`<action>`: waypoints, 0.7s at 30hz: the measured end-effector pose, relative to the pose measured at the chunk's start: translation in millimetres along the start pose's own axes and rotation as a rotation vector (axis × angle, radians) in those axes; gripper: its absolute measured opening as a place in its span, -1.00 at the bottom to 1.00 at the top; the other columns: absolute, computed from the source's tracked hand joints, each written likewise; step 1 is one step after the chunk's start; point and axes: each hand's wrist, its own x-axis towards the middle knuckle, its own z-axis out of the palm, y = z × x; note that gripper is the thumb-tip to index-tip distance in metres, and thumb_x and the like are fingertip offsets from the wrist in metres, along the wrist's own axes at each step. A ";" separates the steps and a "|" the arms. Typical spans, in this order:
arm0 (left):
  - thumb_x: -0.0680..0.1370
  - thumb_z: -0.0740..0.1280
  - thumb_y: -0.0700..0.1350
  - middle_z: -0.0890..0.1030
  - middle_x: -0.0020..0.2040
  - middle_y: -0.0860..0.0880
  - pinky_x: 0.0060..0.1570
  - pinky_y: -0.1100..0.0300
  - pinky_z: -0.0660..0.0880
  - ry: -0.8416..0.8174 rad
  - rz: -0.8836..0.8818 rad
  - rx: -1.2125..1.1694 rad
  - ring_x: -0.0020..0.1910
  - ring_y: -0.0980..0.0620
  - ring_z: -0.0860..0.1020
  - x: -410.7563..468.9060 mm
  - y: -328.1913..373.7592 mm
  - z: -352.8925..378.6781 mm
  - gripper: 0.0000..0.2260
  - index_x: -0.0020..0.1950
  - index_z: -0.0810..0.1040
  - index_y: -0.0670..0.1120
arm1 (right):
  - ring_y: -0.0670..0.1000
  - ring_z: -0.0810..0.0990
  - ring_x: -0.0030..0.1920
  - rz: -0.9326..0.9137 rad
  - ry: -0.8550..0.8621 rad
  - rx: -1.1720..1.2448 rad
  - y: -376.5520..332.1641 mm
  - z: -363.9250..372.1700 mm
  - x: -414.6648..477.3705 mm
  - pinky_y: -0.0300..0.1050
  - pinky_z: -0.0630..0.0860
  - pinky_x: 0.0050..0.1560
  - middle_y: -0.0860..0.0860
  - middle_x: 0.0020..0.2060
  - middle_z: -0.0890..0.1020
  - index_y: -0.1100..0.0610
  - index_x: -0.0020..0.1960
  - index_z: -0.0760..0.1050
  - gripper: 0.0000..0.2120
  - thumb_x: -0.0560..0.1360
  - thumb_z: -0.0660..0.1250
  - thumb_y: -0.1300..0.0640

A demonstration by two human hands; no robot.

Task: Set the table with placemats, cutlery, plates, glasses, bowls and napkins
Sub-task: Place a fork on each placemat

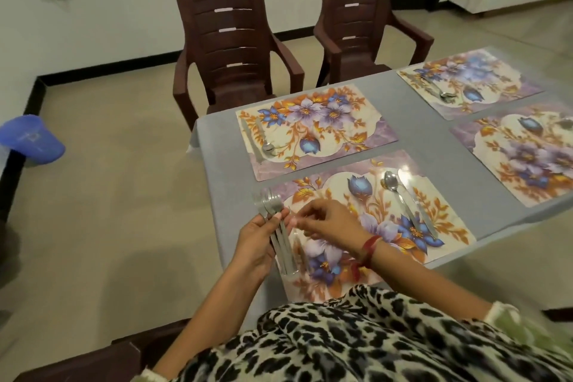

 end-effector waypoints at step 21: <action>0.56 0.22 -0.34 0.69 -0.10 -0.05 -0.19 0.28 0.60 -0.302 -0.122 0.173 -0.14 0.12 0.67 108.4 -169.7 453.7 -0.82 0.04 0.58 -0.17 | -0.07 0.58 -0.36 0.241 0.329 0.717 108.9 -432.1 -7.1 -0.27 0.51 -0.35 0.04 -0.35 0.61 0.17 -0.01 0.50 -0.78 0.38 0.43 0.33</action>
